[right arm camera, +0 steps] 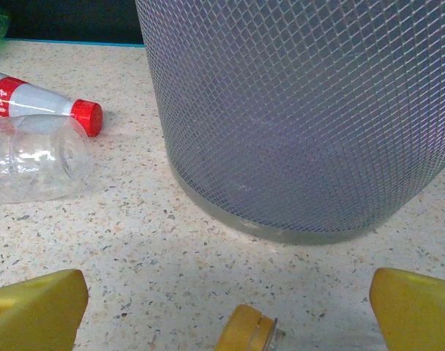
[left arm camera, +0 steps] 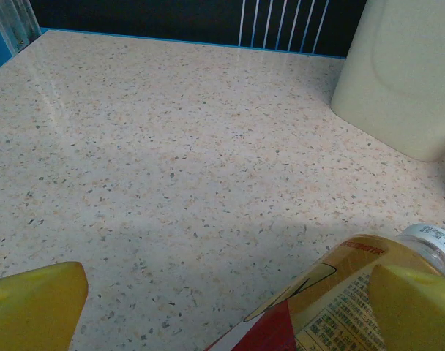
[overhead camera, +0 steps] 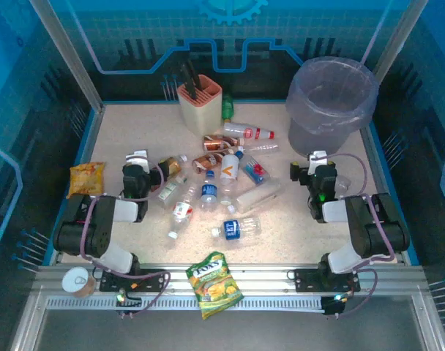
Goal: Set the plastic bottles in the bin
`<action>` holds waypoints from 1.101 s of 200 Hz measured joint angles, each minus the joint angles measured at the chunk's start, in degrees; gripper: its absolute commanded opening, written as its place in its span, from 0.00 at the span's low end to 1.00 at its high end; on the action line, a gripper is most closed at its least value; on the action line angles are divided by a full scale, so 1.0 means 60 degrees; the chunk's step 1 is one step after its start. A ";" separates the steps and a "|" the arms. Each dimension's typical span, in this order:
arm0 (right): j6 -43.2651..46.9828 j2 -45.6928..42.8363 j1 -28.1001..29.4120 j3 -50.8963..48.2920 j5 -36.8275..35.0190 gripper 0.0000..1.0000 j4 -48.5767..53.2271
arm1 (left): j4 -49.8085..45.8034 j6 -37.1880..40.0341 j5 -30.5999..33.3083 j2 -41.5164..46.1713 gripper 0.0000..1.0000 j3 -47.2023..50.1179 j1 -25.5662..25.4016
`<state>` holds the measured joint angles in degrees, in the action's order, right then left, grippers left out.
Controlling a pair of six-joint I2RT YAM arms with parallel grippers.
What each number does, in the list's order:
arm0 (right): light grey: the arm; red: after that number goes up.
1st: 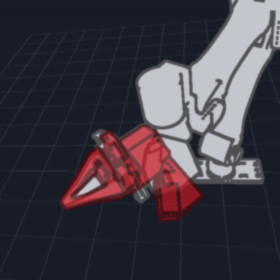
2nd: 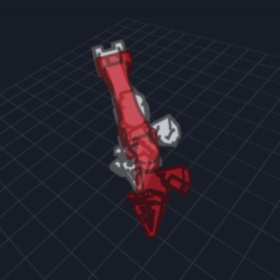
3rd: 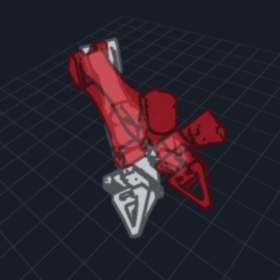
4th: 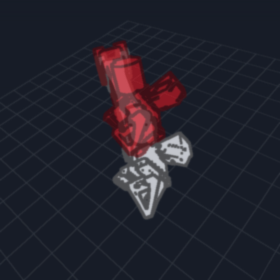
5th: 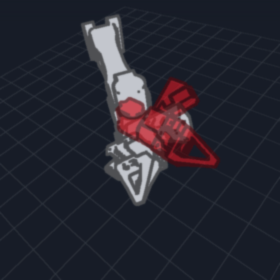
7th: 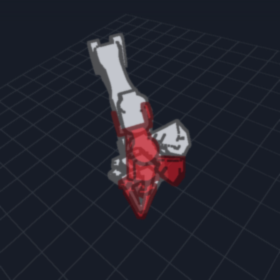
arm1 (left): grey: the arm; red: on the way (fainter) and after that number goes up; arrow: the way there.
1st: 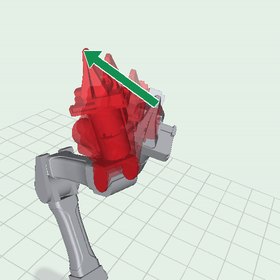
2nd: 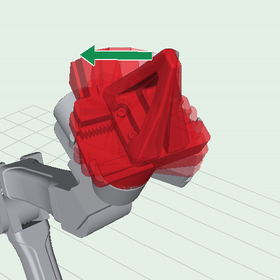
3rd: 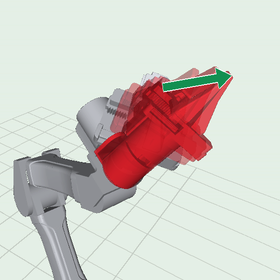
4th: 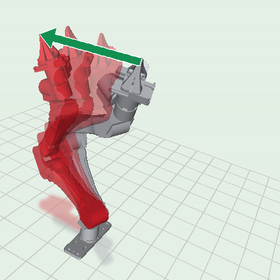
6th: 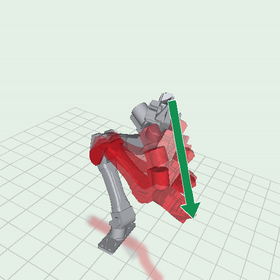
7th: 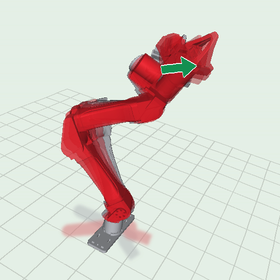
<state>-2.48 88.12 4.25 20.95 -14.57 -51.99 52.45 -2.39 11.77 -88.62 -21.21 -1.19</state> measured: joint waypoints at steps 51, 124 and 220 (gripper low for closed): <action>0.0004 0.0000 0.0000 0.0000 0.0000 1.00 0.0004 | 0.0000 0.0000 0.0000 0.0000 0.99 0.0000 0.0000; 0.0000 0.0000 0.0000 0.0000 0.0000 1.00 0.0004 | 0.0000 -0.0004 -0.0007 0.0000 0.99 0.0000 0.0000; 0.0193 -0.1920 0.0178 0.0539 -0.0226 1.00 0.2422 | -0.3340 0.0062 -0.0091 0.2889 0.99 -0.0838 -0.0102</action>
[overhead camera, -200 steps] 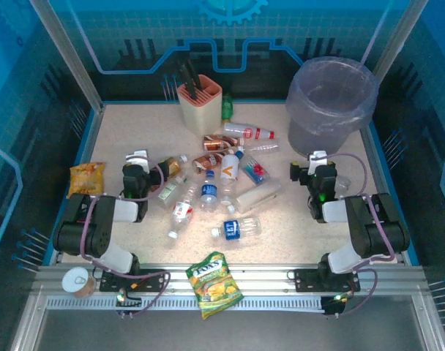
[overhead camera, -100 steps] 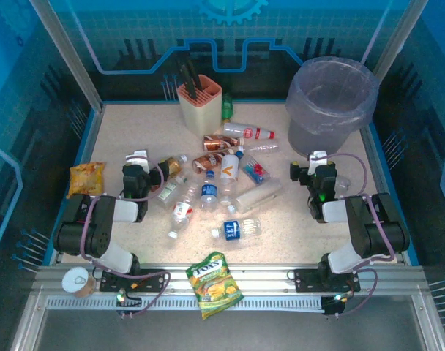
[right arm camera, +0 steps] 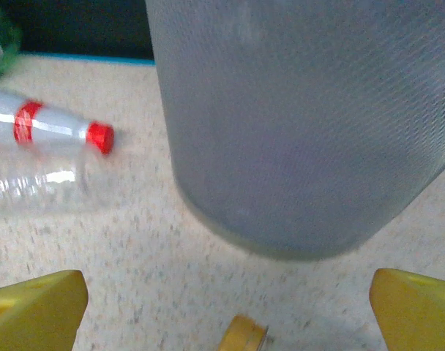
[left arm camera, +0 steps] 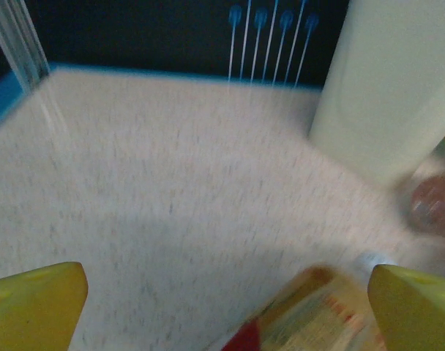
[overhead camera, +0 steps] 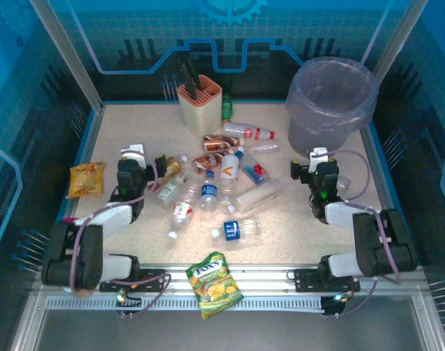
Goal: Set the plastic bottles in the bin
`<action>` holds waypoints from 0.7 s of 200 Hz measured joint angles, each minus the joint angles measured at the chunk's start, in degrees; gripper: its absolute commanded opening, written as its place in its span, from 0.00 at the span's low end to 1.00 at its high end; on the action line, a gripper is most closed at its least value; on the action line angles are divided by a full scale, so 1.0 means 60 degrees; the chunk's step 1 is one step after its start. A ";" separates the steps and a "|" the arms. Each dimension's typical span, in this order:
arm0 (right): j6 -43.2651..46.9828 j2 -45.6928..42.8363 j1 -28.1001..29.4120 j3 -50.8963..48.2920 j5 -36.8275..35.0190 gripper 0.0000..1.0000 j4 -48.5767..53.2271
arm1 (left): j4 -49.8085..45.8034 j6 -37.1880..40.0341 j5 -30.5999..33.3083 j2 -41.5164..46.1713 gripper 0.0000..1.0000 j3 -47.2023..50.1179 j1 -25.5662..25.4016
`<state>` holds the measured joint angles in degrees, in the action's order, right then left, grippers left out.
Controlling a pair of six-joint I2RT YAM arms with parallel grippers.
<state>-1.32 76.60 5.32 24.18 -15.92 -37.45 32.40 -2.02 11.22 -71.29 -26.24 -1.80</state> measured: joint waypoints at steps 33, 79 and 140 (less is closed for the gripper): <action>-0.0761 -0.2328 0.0004 0.1147 -0.0120 1.00 0.3155 | -0.3067 -0.0612 -0.0062 0.1781 0.99 -0.1898 -0.0160; -0.3792 -0.3770 -0.0568 0.2248 -0.0211 1.00 0.8182 | -0.6725 -0.2044 -0.1206 0.1847 0.99 -0.3960 -0.0313; -0.9071 -0.3778 -0.2157 0.2171 0.1290 0.89 1.0681 | -0.8630 -0.2969 -0.2616 0.1333 0.99 -0.4248 -0.0525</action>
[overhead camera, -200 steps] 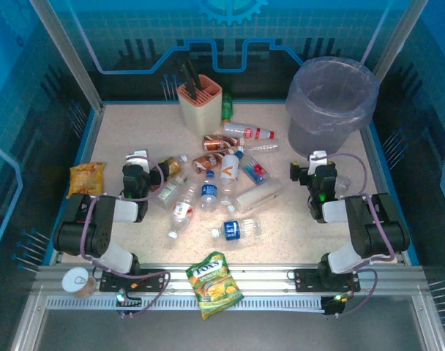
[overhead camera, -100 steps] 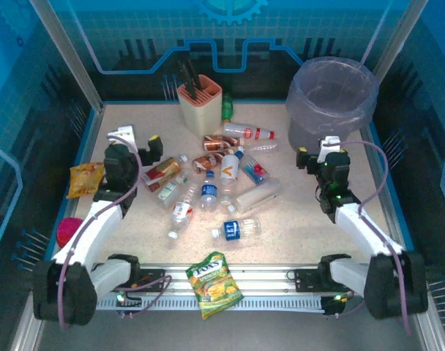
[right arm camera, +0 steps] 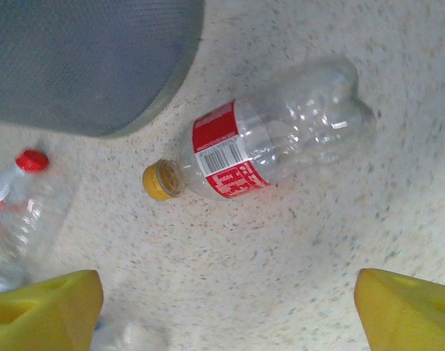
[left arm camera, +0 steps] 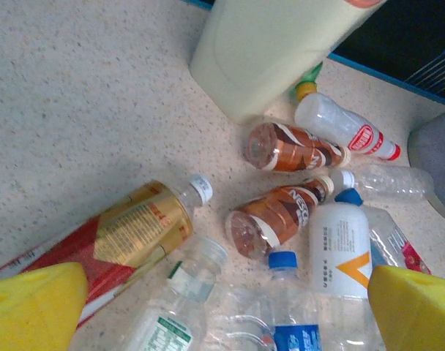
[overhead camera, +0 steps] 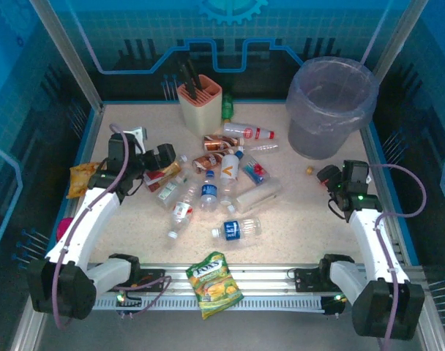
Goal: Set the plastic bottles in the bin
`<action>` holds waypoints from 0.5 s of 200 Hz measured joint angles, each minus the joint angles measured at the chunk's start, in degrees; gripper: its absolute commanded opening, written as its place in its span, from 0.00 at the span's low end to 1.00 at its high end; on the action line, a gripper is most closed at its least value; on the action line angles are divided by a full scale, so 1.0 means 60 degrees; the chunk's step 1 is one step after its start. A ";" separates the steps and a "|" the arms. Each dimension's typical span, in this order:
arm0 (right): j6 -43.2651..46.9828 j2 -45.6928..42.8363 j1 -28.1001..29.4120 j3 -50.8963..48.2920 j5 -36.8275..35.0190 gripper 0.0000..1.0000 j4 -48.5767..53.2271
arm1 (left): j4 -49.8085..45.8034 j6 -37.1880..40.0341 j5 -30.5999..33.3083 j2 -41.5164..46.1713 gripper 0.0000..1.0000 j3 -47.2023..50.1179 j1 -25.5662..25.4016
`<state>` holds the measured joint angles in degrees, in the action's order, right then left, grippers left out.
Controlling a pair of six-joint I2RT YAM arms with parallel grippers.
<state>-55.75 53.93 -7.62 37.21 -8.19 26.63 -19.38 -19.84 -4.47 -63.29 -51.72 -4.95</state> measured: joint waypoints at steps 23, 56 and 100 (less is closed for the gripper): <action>-0.1515 0.0353 -0.0157 -0.0135 0.0022 0.89 -0.0306 | -0.0193 -0.0182 -0.0164 0.0007 0.99 0.0000 -0.0011; -0.2925 0.1286 -0.0328 -0.0331 0.0124 0.88 -0.1249 | -0.0648 -0.0197 -0.0175 0.0051 0.99 -0.0109 -0.0011; -0.3759 0.3220 -0.0368 -0.0164 0.0189 0.88 -0.2120 | -0.1049 -0.0197 -0.0171 0.0062 0.99 -0.0331 -0.0011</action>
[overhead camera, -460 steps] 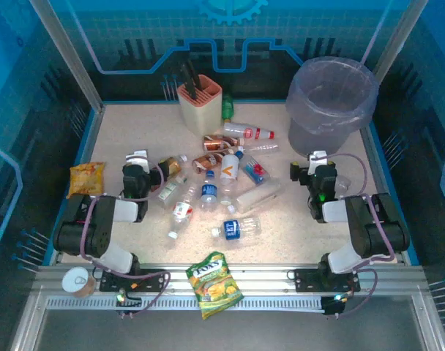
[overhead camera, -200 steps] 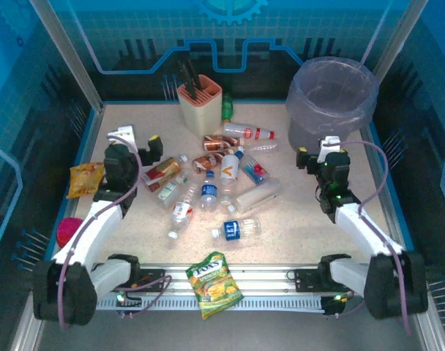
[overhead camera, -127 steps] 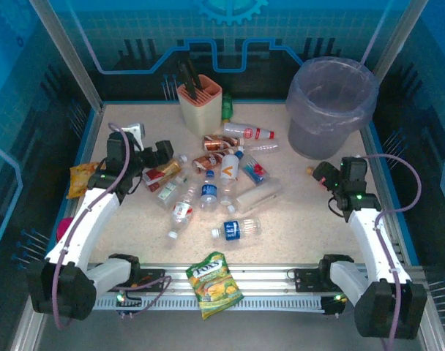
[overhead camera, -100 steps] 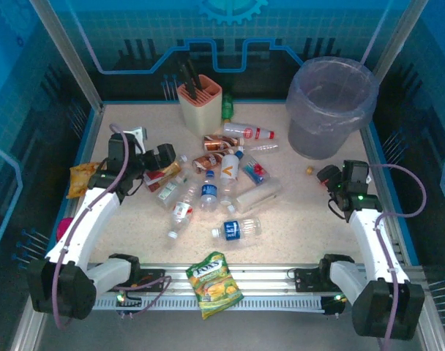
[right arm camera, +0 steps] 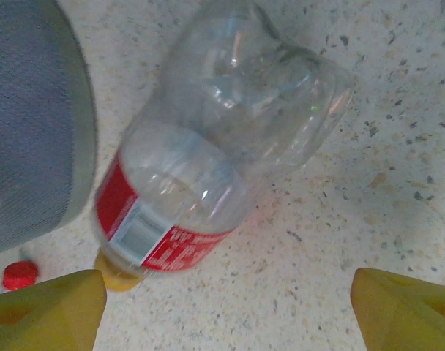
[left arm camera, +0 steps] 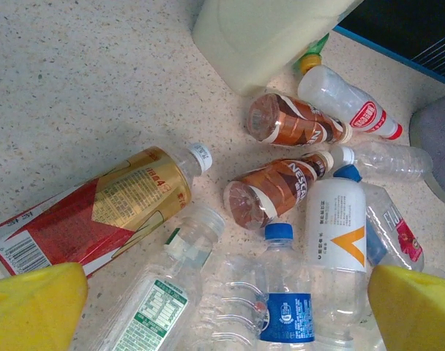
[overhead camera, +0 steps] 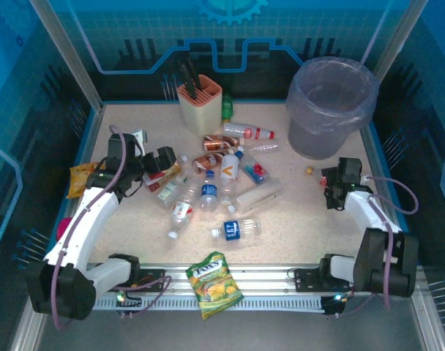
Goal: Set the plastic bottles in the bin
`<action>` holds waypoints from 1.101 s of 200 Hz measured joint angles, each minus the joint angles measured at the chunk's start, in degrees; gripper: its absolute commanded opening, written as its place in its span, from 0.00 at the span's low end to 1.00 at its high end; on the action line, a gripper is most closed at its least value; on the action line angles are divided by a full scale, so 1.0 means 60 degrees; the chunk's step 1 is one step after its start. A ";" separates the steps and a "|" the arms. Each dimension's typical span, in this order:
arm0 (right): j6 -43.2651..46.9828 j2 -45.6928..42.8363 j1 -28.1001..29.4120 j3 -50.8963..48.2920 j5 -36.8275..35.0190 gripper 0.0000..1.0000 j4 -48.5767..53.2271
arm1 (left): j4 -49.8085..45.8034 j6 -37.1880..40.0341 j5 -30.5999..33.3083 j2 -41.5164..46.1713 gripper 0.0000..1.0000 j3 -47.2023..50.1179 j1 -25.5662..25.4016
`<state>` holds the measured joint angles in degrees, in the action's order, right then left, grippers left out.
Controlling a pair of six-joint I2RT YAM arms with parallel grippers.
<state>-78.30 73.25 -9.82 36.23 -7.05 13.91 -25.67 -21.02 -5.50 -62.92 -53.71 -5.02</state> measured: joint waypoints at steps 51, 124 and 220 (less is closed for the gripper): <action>-0.0248 0.1679 0.0000 0.0739 0.0007 0.85 -0.1111 | -0.0186 -0.0004 0.0004 0.0004 0.99 -0.0270 0.0000; -0.0259 0.2565 -0.0120 0.1126 0.0044 0.74 -0.2339 | -0.0266 -0.0007 0.0040 0.0004 0.99 -0.0310 0.0000; 0.0812 0.1053 -0.0965 0.1151 0.0280 0.74 -0.0943 | -0.0251 -0.0011 0.0040 -0.0025 0.99 -0.0310 0.0000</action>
<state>-73.43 79.57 -15.62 43.13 -5.37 8.25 -27.18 -21.08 -5.26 -63.07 -55.57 -5.02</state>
